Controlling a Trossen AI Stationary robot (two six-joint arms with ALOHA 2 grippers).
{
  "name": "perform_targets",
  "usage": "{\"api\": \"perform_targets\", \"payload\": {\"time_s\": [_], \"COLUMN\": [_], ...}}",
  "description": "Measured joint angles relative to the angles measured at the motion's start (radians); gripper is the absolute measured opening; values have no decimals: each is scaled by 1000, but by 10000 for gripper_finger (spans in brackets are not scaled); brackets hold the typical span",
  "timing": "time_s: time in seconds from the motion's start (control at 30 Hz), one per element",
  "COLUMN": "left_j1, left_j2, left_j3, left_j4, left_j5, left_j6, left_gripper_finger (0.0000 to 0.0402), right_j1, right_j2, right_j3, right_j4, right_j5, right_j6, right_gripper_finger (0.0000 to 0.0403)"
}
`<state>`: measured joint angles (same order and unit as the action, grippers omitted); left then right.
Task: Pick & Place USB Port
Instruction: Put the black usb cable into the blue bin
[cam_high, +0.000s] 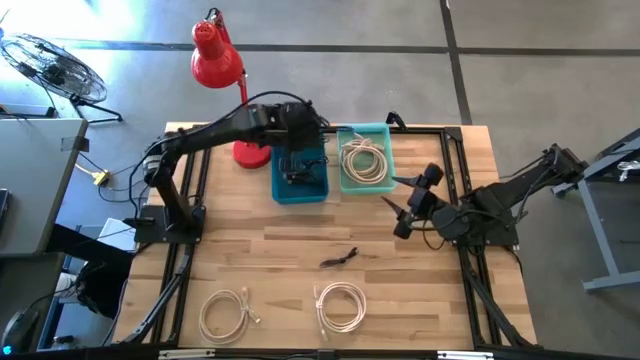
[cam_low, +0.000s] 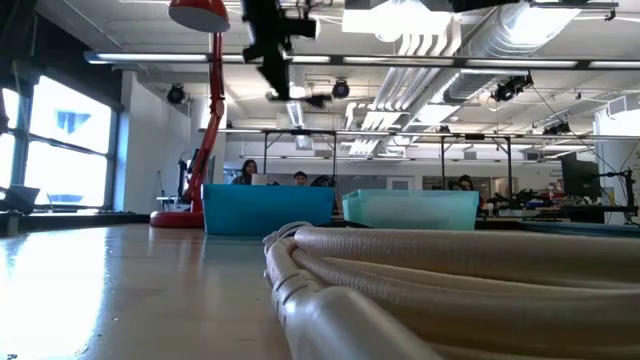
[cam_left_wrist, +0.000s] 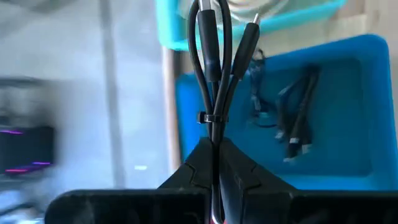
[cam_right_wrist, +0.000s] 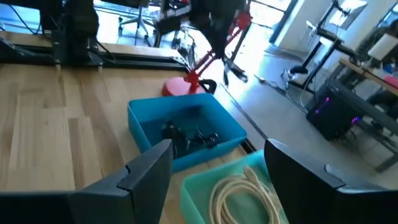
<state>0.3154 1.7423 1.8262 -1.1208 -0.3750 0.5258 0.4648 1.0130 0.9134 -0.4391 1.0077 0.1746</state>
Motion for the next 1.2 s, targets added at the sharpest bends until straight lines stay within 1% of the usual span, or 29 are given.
{"api": "perform_targets", "payload": {"time_s": [0.1, 0.2, 0.33, 0.5, 0.57, 0.7, 0.83, 0.93, 1.07, 1.2], "left_j1": [68, 109, 119, 116, 117, 117, 117, 117, 116, 116], "left_j2": [1, 1, 1, 1, 1, 1, 0, 0, 0, 0], "left_j3": [-119, -249, -398, -519, -551, -594, -608, -611, -611, -611], "left_j4": [83, 168, 300, 450, 490, 552, 581, 583, 608, 601], "left_j5": [101, 176, 245, 298, 315, 315, 316, 319, 270, 253], "left_j6": [-10, -16, -26, -26, -26, -24, 35, 45, 48, 53], "left_gripper_finger": [1, 1, 1, 1, 1, 1, 8, 31, 67, 97], "right_j1": [0, 0, 0, 0, 0, 0, 0, 0, 0, 0], "right_j2": [-16, -19, -19, -19, -19, -19, -19, -19, -19, -19], "right_j3": [0, 0, 0, 0, 0, 0, 0, 0, 0, 0], "right_j4": [-82, -164, -260, -318, -324, -327, -327, -327, -328, -328], "right_j5": [-2, 5, 15, 63, 79, 84, 84, 83, 65, 51], "right_j6": [54, 97, 139, 166, 166, 166, 166, 185, 192, 192], "right_gripper_finger": [247, 247, 247, 247, 247, 247, 247, 247, 247, 247]}}
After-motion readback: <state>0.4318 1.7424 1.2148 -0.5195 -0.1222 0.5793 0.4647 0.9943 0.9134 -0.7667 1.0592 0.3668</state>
